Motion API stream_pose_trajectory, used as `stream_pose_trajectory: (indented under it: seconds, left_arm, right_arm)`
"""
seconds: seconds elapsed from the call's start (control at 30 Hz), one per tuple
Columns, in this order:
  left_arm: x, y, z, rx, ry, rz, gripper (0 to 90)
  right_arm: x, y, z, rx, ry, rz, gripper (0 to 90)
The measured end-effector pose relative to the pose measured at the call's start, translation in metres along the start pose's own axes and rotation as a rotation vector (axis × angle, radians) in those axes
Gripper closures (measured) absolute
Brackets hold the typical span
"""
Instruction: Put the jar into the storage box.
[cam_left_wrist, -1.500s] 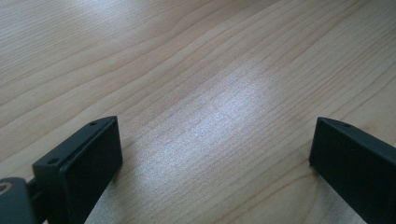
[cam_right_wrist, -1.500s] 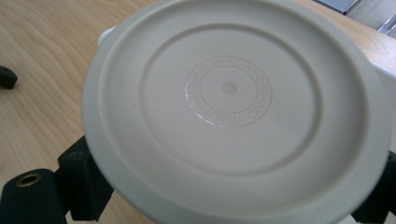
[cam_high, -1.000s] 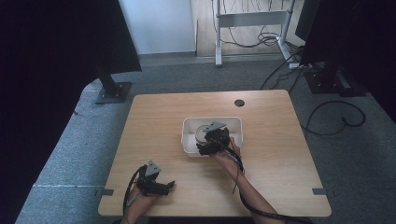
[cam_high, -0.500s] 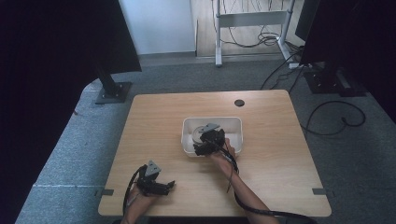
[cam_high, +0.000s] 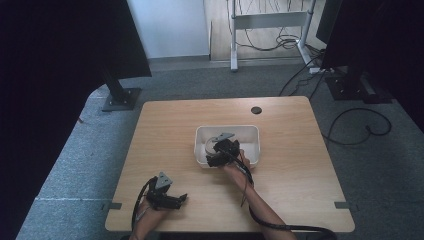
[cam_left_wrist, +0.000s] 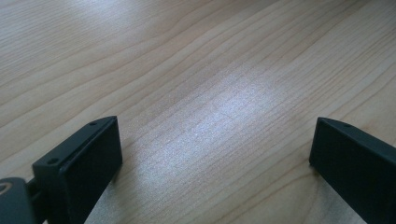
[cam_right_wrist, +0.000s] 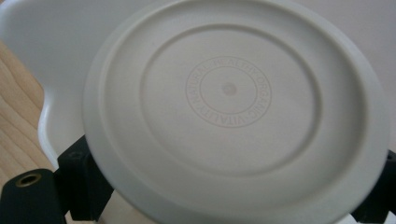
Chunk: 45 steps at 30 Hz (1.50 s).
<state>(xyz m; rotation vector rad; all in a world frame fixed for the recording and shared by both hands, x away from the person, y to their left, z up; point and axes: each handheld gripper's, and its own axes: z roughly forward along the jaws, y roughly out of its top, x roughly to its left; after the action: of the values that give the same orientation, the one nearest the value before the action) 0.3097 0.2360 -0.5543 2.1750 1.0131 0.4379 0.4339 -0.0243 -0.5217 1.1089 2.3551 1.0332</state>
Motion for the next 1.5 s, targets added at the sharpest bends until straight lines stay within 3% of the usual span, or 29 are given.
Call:
stream_pose_trajectory:
  seconds: [0.27, 0.43, 1.13, 1.5]
  left_arm:
    - [0.000, 0.000, 0.000, 0.000, 0.000, 0.000, 2.2]
    - [0.000, 0.000, 0.000, 0.000, 0.000, 0.000, 2.2]
    - [0.000, 0.000, 0.000, 0.000, 0.000, 0.000, 2.2]
    - [0.000, 0.000, 0.000, 0.000, 0.000, 0.000, 2.2]
  right_arm:
    - [-0.001, 0.001, -0.001, 0.008, 0.013, 0.000, 5.3]
    - [-0.002, 0.003, -0.006, 0.007, 0.021, -0.036, 1.9]
    - [-0.007, 0.001, -0.028, -0.013, 0.027, -0.082, 2.7]
    - [-0.003, 0.001, -0.039, -0.012, 0.044, -0.131, 3.2]
